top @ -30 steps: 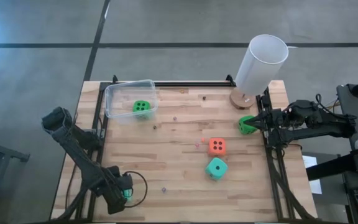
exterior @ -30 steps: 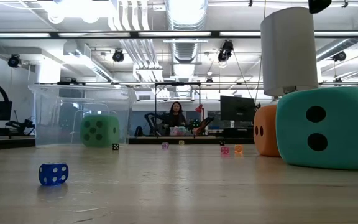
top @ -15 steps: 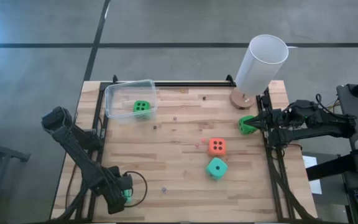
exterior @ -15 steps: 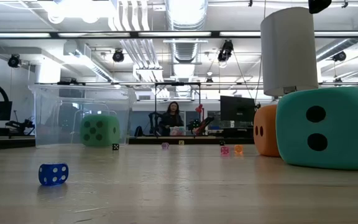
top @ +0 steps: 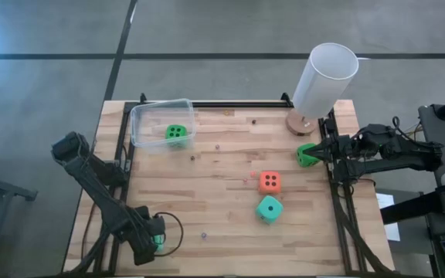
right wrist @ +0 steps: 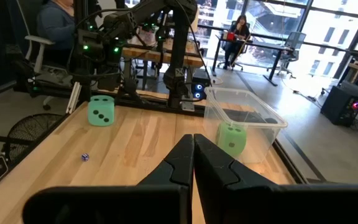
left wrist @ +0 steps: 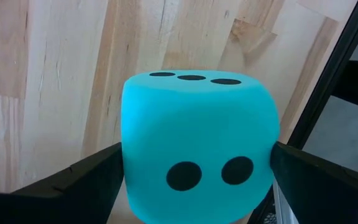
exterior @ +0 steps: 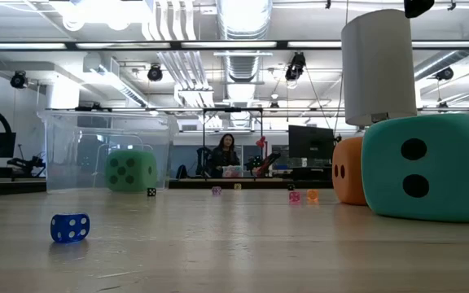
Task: Pick & Place Dice
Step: Put the left large blue dice into the transparent bin
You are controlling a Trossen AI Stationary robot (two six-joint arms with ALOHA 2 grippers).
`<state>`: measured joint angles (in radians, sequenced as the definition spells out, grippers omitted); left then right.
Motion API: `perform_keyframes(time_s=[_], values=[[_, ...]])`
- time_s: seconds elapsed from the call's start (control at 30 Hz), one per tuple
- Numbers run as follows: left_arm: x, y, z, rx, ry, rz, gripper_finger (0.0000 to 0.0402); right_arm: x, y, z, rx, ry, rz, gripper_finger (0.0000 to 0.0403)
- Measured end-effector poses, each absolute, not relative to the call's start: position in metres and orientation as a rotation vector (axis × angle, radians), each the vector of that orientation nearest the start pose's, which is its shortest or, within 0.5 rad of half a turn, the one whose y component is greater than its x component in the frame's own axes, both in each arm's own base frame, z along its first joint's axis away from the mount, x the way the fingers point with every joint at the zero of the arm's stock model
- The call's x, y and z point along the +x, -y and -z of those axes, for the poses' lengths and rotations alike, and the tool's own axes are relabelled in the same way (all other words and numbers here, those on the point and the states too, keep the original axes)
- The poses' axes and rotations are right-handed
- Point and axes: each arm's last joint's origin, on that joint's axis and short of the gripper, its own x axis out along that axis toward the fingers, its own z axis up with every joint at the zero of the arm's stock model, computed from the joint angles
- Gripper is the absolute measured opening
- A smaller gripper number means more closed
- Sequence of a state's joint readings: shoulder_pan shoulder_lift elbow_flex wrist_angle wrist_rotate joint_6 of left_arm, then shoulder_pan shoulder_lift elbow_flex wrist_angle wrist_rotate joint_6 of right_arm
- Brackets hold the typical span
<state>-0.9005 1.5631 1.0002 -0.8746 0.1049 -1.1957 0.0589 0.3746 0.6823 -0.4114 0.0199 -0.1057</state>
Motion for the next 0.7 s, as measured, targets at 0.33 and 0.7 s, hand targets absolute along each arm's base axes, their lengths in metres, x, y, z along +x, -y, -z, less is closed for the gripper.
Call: perform_keyframes(time_s=[0.33,0.7], values=[[0.166,0.2143,-0.1916,-0.354,-1.573,-0.074,0.0377,0.0857,-0.0045,-0.3215,-0.111,-0.101,-0.045,0.0008],[0.1662,0.2144,-0.1916,-0.349,-1.566,-0.073,0.0346,0.0857,-0.0045,-0.3215,-0.11,-0.101,-0.045,0.0008]])
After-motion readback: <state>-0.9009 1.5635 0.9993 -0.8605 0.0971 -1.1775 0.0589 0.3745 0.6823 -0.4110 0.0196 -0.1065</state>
